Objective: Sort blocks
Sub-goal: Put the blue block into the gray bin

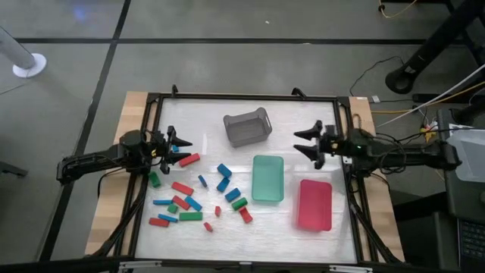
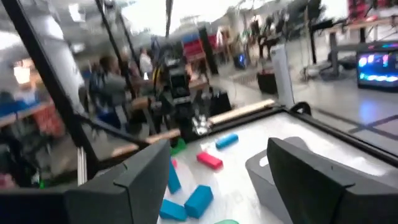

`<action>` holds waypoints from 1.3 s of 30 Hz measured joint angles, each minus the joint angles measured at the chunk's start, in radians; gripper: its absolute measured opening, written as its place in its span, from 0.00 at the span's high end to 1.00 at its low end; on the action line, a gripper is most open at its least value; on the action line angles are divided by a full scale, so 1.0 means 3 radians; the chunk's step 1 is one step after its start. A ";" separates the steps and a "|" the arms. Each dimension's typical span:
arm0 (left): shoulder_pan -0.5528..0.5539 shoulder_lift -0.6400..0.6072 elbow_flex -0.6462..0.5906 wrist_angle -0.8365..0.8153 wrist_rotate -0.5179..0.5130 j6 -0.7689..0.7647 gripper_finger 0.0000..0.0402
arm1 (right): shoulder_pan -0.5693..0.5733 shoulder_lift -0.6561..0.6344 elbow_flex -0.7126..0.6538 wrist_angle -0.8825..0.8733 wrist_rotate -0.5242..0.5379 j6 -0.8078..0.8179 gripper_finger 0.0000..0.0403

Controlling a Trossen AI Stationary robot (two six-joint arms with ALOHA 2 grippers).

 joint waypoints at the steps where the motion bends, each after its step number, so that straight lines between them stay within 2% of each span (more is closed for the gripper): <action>1: 0.0000 0.0000 0.0001 0.0000 0.0001 0.0000 0.54 | 0.0000 0.0193 0.0143 -0.0061 -0.0083 -0.0093 0.34; 10: 0.0000 0.0000 0.0001 0.0000 0.0001 0.0000 0.54 | 0.0001 0.1834 0.1559 -0.1082 -0.0844 -0.0973 0.34; 16: 0.0000 0.0000 0.0000 0.0000 0.0001 0.0000 0.54 | 0.0024 0.2683 0.2321 -0.1495 -0.1307 -0.1392 0.34; 25: 0.0000 0.0000 0.0000 0.0000 0.0001 0.0000 0.54 | 0.0349 0.3460 0.2950 -0.1893 -0.1193 -0.2097 0.34; 29: 0.0000 0.0001 0.0001 0.0000 -0.0001 0.0001 0.54 | 0.0468 0.3665 0.3043 -0.1879 -0.0991 -0.2236 0.34; 39: 0.0001 0.0000 0.0000 0.0000 0.0000 0.0001 0.54 | 0.0571 0.4181 0.3059 -0.1587 -0.0965 -0.2248 0.34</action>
